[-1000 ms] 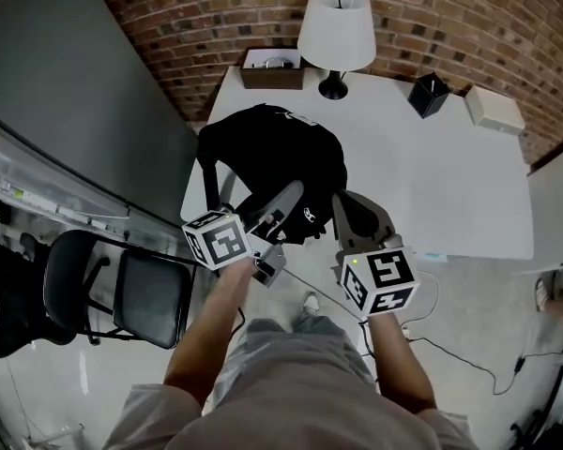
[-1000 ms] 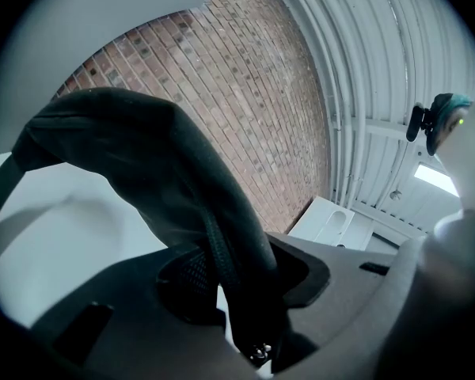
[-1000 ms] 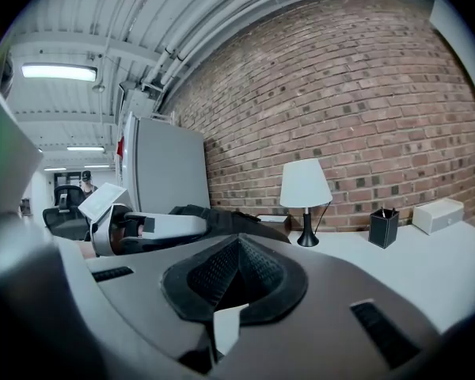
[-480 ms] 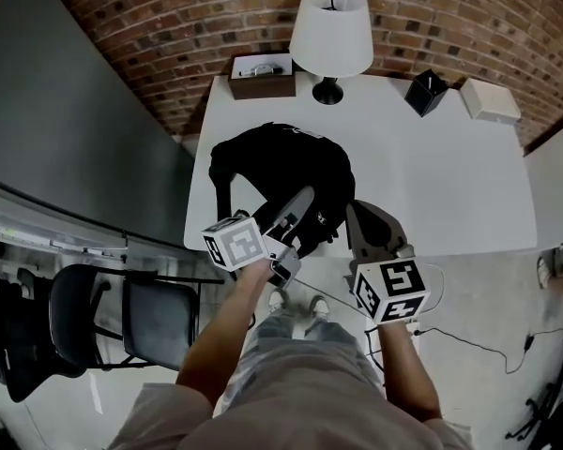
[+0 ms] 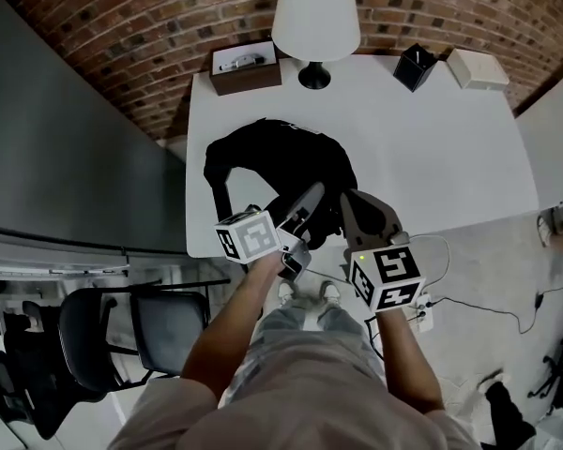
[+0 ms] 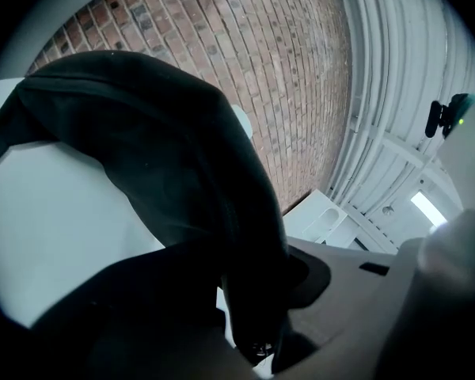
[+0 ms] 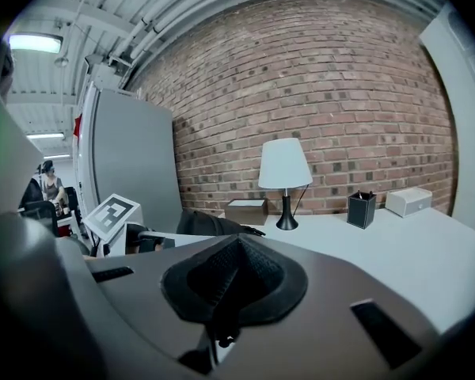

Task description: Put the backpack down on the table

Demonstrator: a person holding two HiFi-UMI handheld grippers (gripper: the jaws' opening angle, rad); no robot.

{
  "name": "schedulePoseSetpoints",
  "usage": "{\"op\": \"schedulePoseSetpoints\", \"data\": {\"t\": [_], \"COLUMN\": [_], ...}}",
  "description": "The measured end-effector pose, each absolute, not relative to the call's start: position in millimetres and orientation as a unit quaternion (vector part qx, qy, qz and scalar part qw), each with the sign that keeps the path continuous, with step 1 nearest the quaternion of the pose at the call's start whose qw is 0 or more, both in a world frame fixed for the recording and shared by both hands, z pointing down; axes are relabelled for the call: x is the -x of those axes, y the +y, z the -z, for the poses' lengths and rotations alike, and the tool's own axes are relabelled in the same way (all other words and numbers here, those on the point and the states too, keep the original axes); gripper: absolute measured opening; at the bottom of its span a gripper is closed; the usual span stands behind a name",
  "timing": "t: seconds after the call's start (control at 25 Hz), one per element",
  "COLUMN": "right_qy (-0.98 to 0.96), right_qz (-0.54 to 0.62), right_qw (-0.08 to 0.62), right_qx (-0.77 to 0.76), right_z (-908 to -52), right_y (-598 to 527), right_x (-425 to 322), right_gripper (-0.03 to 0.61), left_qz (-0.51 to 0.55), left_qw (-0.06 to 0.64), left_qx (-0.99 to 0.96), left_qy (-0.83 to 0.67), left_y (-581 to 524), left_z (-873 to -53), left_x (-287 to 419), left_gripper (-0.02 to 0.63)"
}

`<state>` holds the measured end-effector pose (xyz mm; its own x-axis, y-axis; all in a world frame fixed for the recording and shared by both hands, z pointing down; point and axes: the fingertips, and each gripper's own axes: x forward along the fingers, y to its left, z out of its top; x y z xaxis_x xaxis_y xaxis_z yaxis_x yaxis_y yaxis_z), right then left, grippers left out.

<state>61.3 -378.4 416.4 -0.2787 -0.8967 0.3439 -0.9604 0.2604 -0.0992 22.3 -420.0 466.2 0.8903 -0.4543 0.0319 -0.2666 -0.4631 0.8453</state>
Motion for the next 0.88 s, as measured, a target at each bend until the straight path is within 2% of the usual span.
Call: {"op": "schedulePoseSetpoints", "data": {"t": [0.88], "right_qy": [-0.738], "right_qz": [-0.189], "right_qw": [0.113], "right_qx": [-0.638], "right_z": [-454], "right_y": [-350], "right_x": [-45], "right_gripper": [0.002], "left_qz": [0.056], "left_qw": [0.531], "left_qx": [-0.828], "left_qy": [-0.171], "left_y": [-383], "left_z": [-517], "left_x": [-21], "left_gripper": [0.141]}}
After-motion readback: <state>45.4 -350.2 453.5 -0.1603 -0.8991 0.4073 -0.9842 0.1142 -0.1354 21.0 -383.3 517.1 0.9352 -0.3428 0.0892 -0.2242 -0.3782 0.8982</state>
